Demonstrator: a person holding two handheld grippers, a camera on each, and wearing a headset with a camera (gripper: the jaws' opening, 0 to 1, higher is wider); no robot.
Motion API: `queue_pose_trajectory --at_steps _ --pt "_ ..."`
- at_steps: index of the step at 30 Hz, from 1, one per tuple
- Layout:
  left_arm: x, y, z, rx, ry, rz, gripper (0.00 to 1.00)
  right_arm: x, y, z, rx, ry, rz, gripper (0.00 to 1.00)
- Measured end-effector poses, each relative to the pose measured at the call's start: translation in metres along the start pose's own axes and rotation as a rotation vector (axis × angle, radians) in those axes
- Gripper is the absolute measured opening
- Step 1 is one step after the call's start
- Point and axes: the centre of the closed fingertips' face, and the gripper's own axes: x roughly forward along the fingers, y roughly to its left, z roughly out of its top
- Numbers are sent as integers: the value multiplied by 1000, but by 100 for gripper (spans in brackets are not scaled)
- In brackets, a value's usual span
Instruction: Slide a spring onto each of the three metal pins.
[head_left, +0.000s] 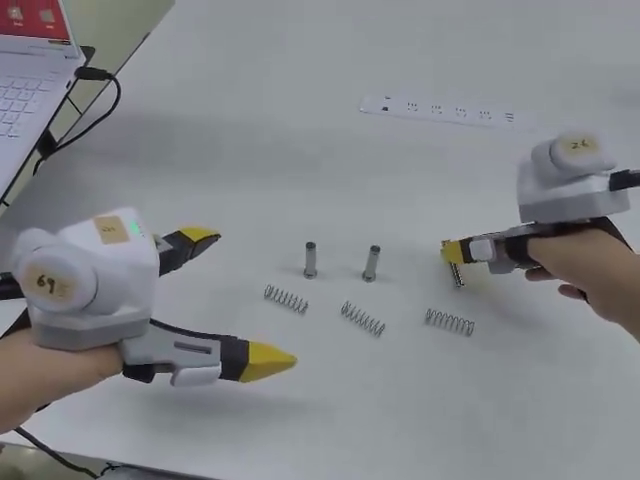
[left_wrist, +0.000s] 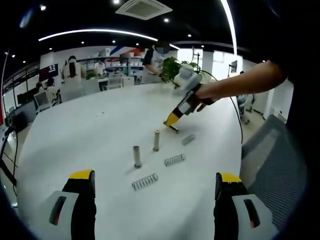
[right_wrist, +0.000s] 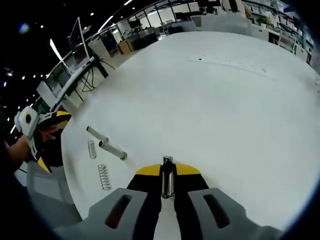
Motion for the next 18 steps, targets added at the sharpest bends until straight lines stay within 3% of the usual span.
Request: queue_pose_trajectory --at_steps 18 --pt "0 2 3 12 -6 17 96 -11 -1 3 -17 -93 18 5"
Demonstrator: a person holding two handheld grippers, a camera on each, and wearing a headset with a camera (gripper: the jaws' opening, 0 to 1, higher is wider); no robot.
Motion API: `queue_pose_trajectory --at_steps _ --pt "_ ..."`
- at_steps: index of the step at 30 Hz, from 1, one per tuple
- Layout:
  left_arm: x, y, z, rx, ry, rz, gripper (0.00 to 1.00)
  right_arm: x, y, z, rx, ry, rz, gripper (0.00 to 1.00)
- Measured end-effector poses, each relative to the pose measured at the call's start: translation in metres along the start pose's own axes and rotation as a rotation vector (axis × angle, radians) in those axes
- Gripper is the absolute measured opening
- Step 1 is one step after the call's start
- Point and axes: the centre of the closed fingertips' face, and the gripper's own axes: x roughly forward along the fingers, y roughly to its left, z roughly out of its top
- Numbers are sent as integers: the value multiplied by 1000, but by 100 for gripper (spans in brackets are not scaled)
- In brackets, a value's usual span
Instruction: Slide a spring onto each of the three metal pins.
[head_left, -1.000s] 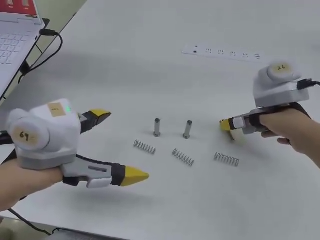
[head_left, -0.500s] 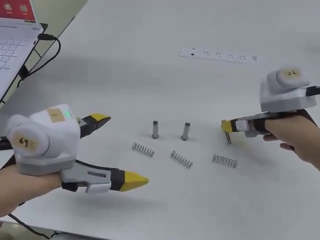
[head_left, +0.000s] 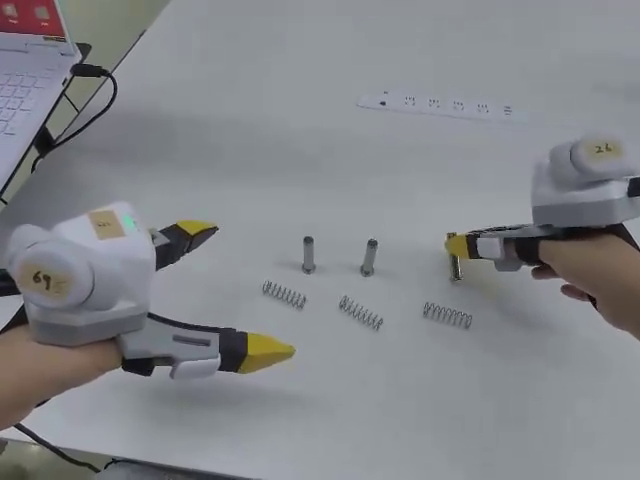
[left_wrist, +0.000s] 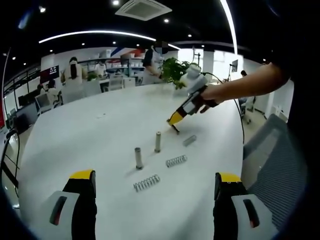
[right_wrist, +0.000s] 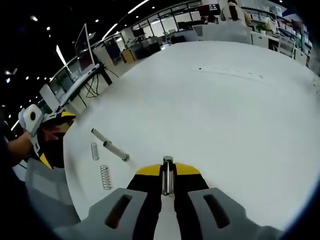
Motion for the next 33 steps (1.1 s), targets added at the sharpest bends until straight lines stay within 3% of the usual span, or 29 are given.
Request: queue_pose_trajectory --at_steps 15,33 --pt "2 -2 4 -15 -21 4 96 -7 1 7 -32 -76 -5 5" --pt "0 -5 -2 -22 -12 4 96 -10 11 0 -212 -54 -29 5"
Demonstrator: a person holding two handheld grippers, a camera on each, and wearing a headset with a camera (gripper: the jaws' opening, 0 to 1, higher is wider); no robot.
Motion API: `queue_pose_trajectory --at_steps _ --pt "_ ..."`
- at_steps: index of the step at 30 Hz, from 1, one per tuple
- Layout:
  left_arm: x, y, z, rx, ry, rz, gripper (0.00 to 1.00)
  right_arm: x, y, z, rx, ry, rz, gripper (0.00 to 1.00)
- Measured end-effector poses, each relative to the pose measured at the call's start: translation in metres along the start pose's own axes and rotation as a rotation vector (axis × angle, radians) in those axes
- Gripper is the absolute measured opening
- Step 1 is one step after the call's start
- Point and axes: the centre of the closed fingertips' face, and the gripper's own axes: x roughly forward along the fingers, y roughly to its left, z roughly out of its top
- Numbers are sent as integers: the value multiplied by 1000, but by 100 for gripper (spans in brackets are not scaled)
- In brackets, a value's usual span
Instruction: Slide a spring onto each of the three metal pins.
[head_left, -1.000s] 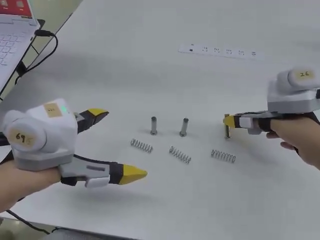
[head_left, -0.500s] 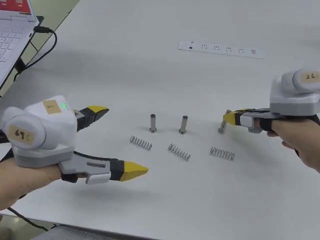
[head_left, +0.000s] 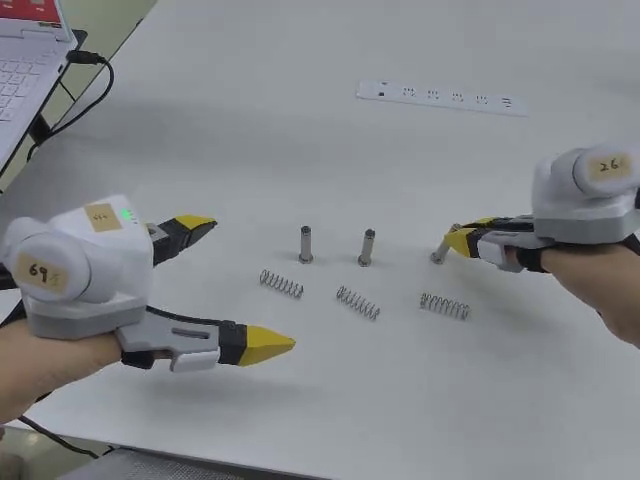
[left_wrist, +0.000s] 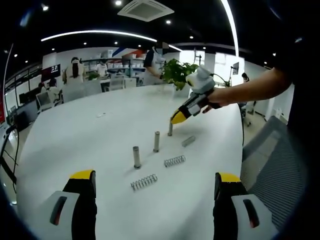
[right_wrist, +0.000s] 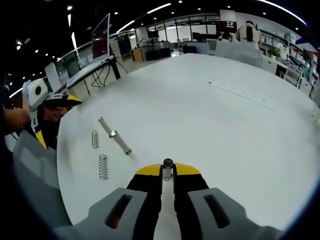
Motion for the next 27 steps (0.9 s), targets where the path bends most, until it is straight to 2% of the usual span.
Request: queue_pose_trajectory --at_steps 16,27 --pt "1 -2 -3 -5 2 -3 96 -5 5 -7 -78 33 -7 5" --pt "0 -1 -1 -6 -4 1 96 -6 6 -8 -105 41 -6 6"
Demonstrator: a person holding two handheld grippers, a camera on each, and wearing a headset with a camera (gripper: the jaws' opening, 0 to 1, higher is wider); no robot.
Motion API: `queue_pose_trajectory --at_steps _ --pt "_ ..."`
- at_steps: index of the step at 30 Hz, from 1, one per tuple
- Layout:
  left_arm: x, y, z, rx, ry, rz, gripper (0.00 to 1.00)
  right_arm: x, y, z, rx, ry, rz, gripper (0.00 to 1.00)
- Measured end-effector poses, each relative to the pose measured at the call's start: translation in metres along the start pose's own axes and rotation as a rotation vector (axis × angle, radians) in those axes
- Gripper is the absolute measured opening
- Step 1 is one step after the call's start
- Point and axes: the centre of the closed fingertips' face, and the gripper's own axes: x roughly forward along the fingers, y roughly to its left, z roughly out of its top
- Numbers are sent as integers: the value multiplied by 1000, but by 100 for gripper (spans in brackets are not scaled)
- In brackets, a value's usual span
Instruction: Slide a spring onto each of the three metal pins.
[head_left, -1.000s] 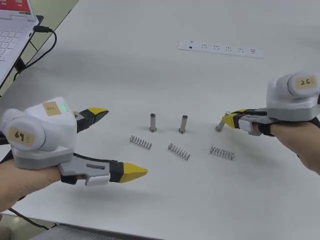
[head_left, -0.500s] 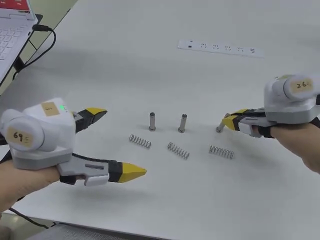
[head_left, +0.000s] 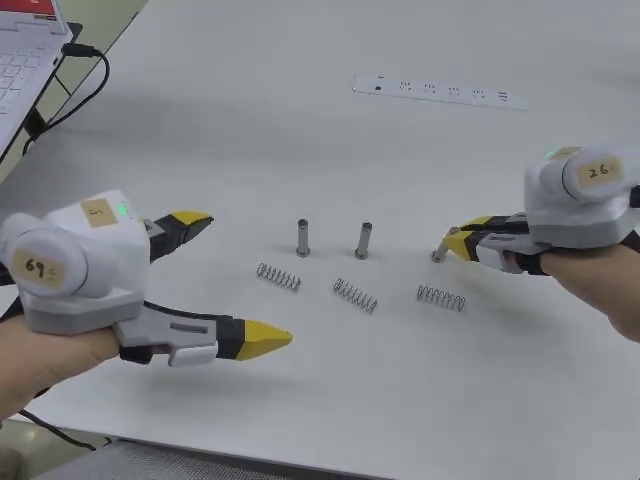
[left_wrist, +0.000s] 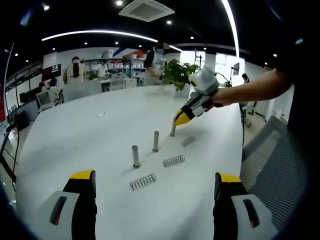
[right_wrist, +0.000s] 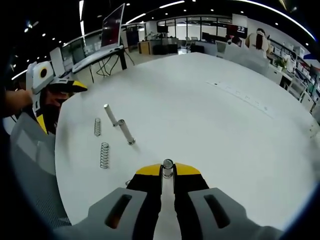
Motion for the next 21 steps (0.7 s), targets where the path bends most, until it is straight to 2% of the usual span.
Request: queue_pose_trajectory --at_steps 15,21 --pt "-3 0 -1 0 3 2 96 0 2 -1 -77 14 -15 6" --pt "-3 1 -1 3 6 2 96 0 2 0 -75 16 -17 6"
